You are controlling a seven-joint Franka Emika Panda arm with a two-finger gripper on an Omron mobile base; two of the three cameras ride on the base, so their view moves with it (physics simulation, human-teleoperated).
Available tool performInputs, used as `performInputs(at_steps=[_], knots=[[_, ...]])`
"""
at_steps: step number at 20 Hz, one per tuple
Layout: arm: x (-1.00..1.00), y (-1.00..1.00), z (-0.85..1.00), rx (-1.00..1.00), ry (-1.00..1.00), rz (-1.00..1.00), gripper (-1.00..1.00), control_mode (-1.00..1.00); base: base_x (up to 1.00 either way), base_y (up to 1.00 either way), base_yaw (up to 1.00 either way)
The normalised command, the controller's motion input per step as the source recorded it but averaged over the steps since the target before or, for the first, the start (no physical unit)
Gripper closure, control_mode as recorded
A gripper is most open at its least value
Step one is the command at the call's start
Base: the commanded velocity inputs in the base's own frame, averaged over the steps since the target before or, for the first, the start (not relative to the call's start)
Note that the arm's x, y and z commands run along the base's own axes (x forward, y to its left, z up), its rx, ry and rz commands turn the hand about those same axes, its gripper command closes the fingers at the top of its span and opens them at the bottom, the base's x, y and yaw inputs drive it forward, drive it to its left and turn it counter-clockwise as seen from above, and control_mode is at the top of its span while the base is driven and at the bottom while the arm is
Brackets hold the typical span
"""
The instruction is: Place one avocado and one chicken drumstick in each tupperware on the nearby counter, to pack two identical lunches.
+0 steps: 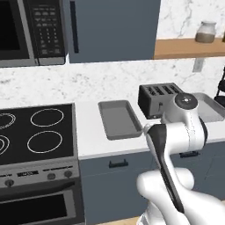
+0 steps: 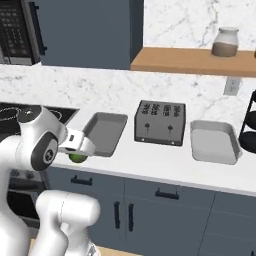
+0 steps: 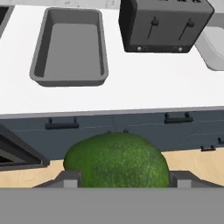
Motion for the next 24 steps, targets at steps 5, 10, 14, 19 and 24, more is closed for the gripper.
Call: performInputs(at_steps=[5, 10, 14, 19, 24], knots=[[0.0, 0.0, 0.0, 0.0, 0.0, 0.0, 1.0, 1.0, 0.51, 0.53, 0.03], [0.0, 0.0, 0.0, 0.0, 0.0, 0.0, 1.0, 1.0, 0.55, 0.23, 0.03], [0.0, 0.0, 0.0, 0.0, 0.0, 0.0, 1.0, 1.0, 0.56, 0.0, 0.04], [0.0, 0.0, 0.0, 0.0, 0.0, 0.0, 1.0, 1.0, 0.51, 0.0, 0.01], [0.18, 0.03, -0.01, 0.0, -0.04, 0.01, 1.0, -1.0, 0.26, 0.01, 0.01]])
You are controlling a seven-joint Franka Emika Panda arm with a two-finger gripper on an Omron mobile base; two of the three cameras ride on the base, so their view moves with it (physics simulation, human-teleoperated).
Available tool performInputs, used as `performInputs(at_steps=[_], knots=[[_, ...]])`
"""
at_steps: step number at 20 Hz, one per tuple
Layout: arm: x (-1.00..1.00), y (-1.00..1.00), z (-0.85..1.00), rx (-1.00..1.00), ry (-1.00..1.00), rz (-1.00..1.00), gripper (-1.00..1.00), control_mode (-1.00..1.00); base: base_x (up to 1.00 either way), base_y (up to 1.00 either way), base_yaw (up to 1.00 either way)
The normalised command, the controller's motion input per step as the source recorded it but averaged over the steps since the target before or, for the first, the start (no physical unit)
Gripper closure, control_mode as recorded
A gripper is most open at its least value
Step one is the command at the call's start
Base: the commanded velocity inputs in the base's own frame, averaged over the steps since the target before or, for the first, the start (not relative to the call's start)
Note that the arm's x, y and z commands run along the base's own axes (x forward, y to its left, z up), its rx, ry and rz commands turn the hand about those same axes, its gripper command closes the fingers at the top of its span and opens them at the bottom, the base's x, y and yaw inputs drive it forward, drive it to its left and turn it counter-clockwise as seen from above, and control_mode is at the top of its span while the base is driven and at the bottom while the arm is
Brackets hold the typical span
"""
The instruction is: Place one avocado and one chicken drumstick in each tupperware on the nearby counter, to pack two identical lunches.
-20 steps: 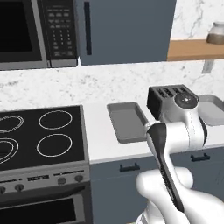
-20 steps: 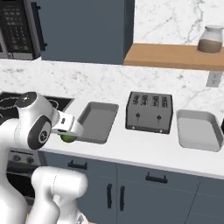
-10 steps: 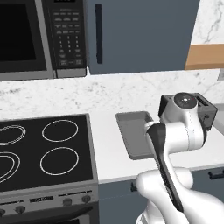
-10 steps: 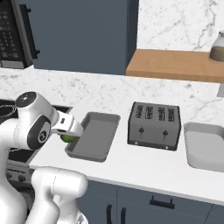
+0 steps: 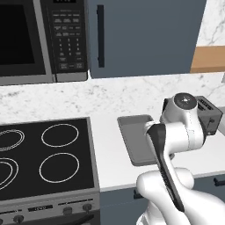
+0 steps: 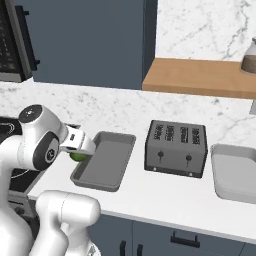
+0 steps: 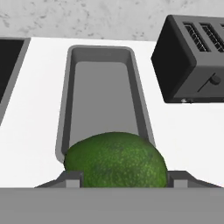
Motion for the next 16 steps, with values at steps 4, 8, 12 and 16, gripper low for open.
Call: performInputs(at_steps=[4, 8, 12, 16], knots=[[0.56, 0.14, -0.23, -0.03, -0.13, 0.04, 1.0, -1.0, 0.0, 0.0, 0.0], [0.76, 0.02, -0.47, -0.02, -0.05, 0.08, 1.0, -1.0, 0.0, 0.0, 0.0], [0.99, 0.0, -0.56, 0.01, 0.1, 0.08, 1.0, -1.0, 0.0, 0.0, 0.0], [0.94, -0.03, -0.19, 0.01, 0.19, 0.01, 1.0, -1.0, 0.0, 0.0, 0.0]])
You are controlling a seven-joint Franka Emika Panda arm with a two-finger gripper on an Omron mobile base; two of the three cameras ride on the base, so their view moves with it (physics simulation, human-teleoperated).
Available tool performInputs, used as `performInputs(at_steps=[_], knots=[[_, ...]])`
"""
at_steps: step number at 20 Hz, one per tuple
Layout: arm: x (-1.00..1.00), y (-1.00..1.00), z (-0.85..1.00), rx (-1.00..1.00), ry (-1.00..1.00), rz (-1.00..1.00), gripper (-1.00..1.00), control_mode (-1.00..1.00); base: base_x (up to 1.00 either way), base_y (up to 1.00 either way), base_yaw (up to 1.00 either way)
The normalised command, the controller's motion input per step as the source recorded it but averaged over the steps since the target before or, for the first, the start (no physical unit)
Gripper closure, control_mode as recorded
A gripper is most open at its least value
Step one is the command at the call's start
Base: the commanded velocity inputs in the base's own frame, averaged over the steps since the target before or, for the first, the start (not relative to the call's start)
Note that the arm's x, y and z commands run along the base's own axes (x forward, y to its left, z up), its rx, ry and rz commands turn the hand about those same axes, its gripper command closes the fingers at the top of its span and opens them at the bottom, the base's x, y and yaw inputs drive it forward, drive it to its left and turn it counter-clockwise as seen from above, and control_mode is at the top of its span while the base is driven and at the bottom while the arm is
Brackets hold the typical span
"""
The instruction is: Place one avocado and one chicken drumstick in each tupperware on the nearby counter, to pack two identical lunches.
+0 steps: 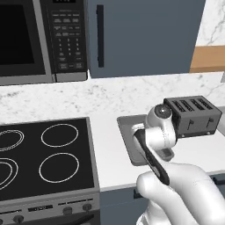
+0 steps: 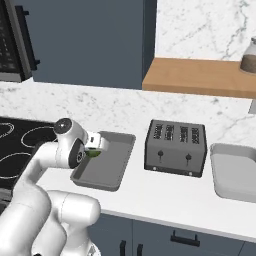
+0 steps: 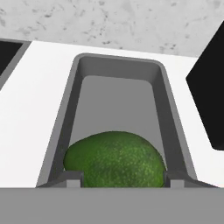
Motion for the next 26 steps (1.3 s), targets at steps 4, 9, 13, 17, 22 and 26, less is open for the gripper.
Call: performInputs(at_steps=[4, 9, 13, 17, 22, 26], knots=[[0.63, -0.02, 0.0, 0.0, 0.11, 0.0, 1.0, -1.0, 0.0, 0.0, 0.0], [0.51, -0.07, -0.12, 0.0, 0.09, -0.01, 1.0, -1.0, 0.0, 0.0, 0.0], [0.46, -0.02, -0.56, 0.0, 0.03, 0.0, 1.0, -1.0, 0.0, 0.0, 0.0], [0.37, 0.0, -0.54, 0.0, 0.0, 0.0, 1.0, -1.0, 0.0, 0.0, 0.0], [0.37, -0.07, -0.3, 0.02, -0.04, 0.0, 1.0, -1.0, 0.0, 0.0, 0.0], [0.37, -0.08, -0.15, 0.01, 0.0, 0.0, 1.0, -1.0, 0.0, 0.0, 0.0]])
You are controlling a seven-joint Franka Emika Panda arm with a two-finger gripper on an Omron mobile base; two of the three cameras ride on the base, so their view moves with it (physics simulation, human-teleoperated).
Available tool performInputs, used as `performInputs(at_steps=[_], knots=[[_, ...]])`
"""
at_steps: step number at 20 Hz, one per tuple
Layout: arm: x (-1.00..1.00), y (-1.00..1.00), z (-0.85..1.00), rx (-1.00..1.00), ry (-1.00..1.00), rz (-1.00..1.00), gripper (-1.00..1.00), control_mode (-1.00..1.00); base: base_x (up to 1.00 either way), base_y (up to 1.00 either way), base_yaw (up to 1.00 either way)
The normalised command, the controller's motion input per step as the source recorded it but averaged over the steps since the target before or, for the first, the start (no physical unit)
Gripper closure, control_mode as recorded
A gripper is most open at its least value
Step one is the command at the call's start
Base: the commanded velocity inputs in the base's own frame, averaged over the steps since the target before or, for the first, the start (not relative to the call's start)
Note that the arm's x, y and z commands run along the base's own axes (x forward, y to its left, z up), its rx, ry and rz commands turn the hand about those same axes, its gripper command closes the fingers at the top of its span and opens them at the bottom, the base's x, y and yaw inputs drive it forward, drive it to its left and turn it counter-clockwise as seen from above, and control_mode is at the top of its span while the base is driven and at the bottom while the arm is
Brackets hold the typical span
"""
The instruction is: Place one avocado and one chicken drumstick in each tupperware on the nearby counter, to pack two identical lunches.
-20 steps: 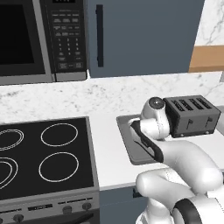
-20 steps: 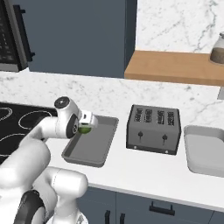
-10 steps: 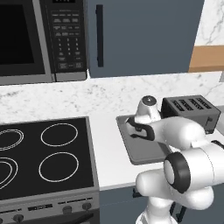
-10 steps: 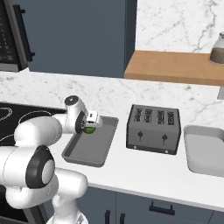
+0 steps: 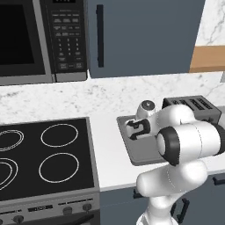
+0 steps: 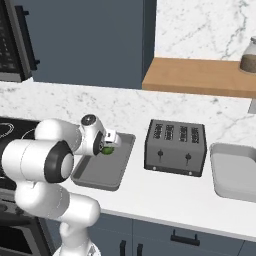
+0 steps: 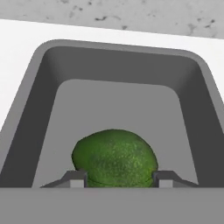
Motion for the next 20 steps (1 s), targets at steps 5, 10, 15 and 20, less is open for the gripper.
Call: performInputs(at_steps=[5, 10, 15, 20], knots=[[0.16, 0.0, -0.05, 0.0, 0.0, 0.01, -1.0, -1.0, 0.0, 0.0, 0.0], [0.03, 0.0, 0.0, 0.0, 0.0, 0.0, -1.0, -1.0, 0.0, 0.0, 0.0], [-0.37, 0.05, 0.05, 0.0, 0.0, 0.0, -1.0, -1.0, 0.0, 0.0, 0.0], [-0.95, 0.08, 0.22, 0.0, 0.0, 0.0, -1.0, -1.0, 0.0, 0.0, 0.0]])
